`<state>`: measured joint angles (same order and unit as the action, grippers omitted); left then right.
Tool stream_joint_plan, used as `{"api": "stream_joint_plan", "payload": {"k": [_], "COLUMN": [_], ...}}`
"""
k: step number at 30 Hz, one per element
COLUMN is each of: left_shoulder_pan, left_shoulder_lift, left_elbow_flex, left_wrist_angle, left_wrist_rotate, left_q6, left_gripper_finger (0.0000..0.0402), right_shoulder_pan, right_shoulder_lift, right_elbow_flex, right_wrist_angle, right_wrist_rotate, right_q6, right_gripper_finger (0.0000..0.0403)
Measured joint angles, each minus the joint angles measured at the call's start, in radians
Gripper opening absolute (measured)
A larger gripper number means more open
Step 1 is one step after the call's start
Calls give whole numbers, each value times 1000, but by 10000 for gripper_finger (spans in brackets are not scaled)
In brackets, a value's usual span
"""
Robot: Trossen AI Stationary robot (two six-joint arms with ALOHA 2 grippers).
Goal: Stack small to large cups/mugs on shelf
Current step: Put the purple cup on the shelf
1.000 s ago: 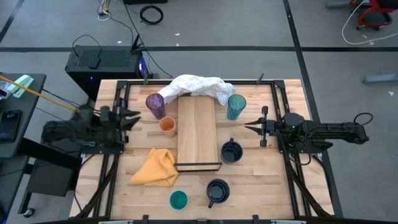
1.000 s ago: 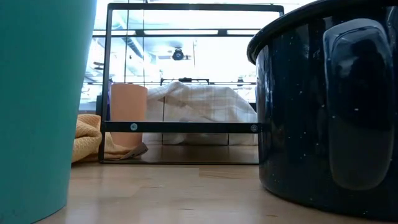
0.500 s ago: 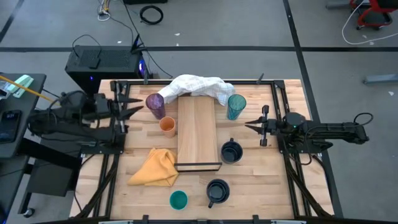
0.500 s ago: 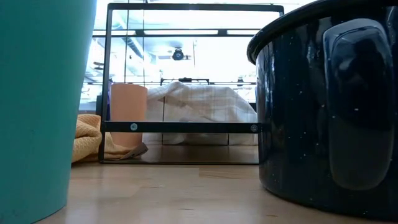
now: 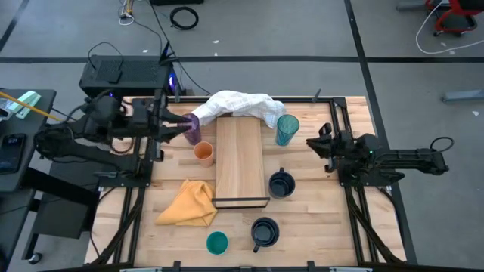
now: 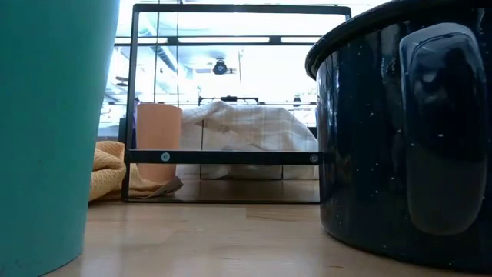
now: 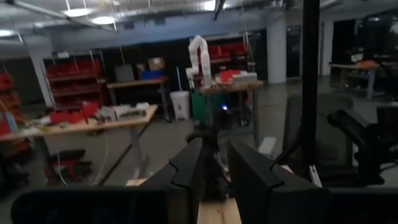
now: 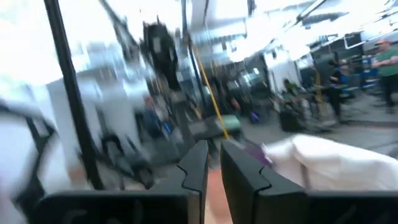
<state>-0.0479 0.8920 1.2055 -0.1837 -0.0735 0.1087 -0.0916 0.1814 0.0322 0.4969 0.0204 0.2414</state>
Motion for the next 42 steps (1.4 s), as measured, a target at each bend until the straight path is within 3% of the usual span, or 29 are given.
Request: {"api": "stream_joint_plan", "payload": {"k": [4,13,19,23,26,30,35,42], "left_shoulder_pan": [0,0,-1,-2,-14,-31,-26,20], "left_shoulder_lift": [55,115,130,151,170,189,188,186], "left_elbow_flex": [6,7,8,7,8,8,7,7], "left_wrist_angle": [16,107,127,127,116,5,-190,-388], "left_wrist_rotate": [20,20,19,51,99,65,-52,-62], "left_q6": [-45,-79,-201,-253,-236,-233,-269,-312], "left_gripper_finger": [89,86,83,87,88,81,74,81], "right_shoulder_pan": [9,85,134,185,235,261,262,262], "right_shoulder_lift": [0,45,197,360,467,558,594,594], "right_elbow_flex": [0,195,377,497,599,744,915,1058], "right_wrist_angle": [133,147,136,100,11,-186,-500,-749], "right_wrist_rotate": [-33,-84,-117,-220,-271,-285,-286,-247], "right_q6": [145,121,293,359,339,275,204,156], "right_gripper_finger": [52,52,52,52,52,52,52,52]}}
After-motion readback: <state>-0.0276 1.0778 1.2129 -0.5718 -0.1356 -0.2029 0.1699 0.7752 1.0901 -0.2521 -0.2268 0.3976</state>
